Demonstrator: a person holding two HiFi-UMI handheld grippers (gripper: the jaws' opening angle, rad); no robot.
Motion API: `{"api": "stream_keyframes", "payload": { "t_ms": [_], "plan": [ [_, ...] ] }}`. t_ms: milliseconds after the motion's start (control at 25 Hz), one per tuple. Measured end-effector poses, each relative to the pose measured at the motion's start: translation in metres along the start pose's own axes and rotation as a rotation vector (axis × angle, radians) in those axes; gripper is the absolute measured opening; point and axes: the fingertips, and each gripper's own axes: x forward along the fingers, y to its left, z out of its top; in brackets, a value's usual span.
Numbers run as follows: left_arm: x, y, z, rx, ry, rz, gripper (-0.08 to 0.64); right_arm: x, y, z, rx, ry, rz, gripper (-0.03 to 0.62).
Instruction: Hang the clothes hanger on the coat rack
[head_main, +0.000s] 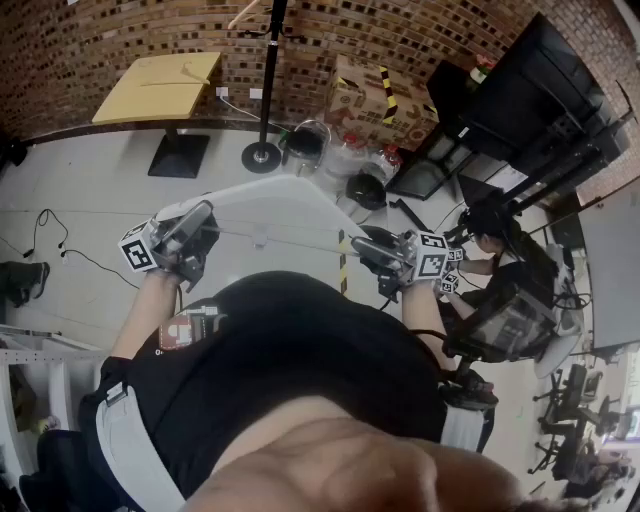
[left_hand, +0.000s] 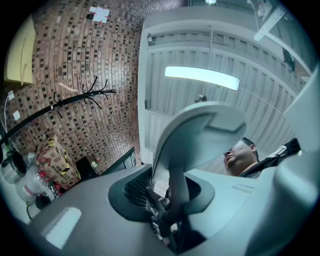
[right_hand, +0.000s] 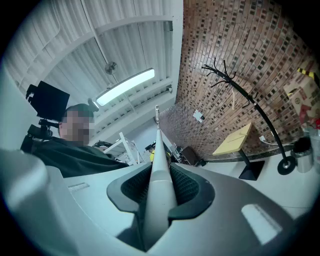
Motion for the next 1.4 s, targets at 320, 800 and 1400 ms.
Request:
{"api": "stream_keyframes", "payload": {
  "t_ms": [320,800,1400],
  "plan": [
    [0.029,0.011,-0.036,-0.036,-0.016,0.009,0.101,-0.045,-0.002,0.008,-0.012,0.009,-0.037,0.121],
    [0.048,0.009,-0.057,-0.037,-0.055,0.049,0.101,-0.069,-0.023,0.020,-0.019,0.041,0.025,0.121],
    [0.006,0.097,0.077,-0.045,-0.071,-0.001,0.101,0.056,-0.096,0.084,-0.079,0.055,-0.041,0.121]
  ]
}}
